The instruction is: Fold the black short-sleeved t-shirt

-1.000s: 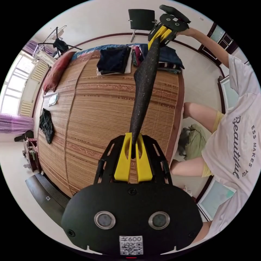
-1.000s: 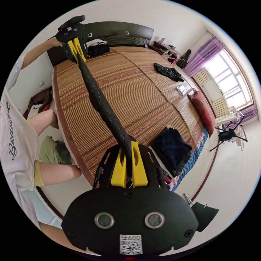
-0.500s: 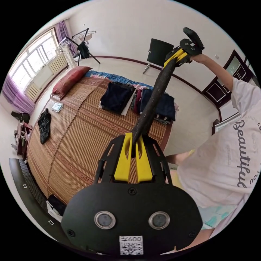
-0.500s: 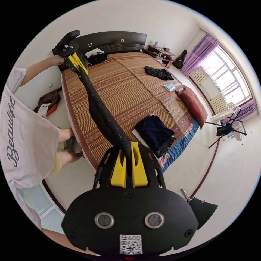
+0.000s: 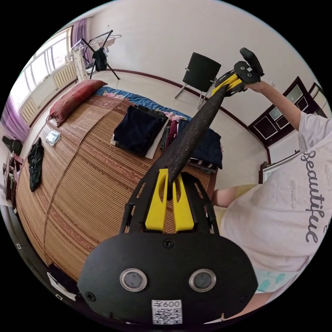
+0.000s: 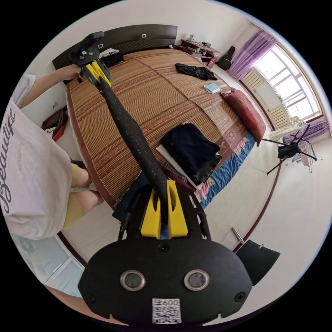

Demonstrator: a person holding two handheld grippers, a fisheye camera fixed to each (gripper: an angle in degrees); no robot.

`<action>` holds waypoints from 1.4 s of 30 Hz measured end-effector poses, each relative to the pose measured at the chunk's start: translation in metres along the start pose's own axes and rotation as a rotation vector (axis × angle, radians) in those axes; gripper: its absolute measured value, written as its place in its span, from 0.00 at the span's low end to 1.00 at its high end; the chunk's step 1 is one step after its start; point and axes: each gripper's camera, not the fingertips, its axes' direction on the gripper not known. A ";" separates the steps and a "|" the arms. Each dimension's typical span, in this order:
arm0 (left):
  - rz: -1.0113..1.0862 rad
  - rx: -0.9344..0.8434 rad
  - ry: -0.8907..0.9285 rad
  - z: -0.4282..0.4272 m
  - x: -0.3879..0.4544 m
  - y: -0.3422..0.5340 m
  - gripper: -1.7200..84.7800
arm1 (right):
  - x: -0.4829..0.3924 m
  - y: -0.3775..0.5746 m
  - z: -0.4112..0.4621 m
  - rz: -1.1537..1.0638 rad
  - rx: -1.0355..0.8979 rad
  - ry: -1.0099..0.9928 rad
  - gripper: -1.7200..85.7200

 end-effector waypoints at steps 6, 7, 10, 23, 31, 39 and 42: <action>-0.055 -0.018 0.026 0.001 -0.015 -0.069 0.03 | 0.086 0.002 -0.018 -0.011 0.030 -0.011 0.01; -0.067 -0.017 0.040 0.001 -0.018 -0.076 0.03 | 0.105 0.003 -0.023 -0.030 0.039 -0.009 0.01; -0.154 -0.001 0.071 0.002 -0.042 -0.123 0.03 | 0.161 0.002 -0.038 -0.092 0.071 -0.021 0.01; -0.126 0.080 -0.193 0.010 -0.193 -0.337 0.03 | 0.388 -0.061 -0.049 -0.190 0.242 0.338 0.01; -0.015 0.206 -0.415 0.162 -0.148 -0.283 0.03 | 0.350 -0.008 0.061 -0.168 0.385 0.551 0.01; -0.176 0.123 -0.442 0.380 -0.084 -0.180 0.04 | 0.311 0.052 0.242 0.047 -0.247 0.368 0.01; -0.263 0.117 -0.368 0.367 -0.095 -0.178 0.05 | 0.354 0.092 0.214 0.212 -0.241 0.284 0.01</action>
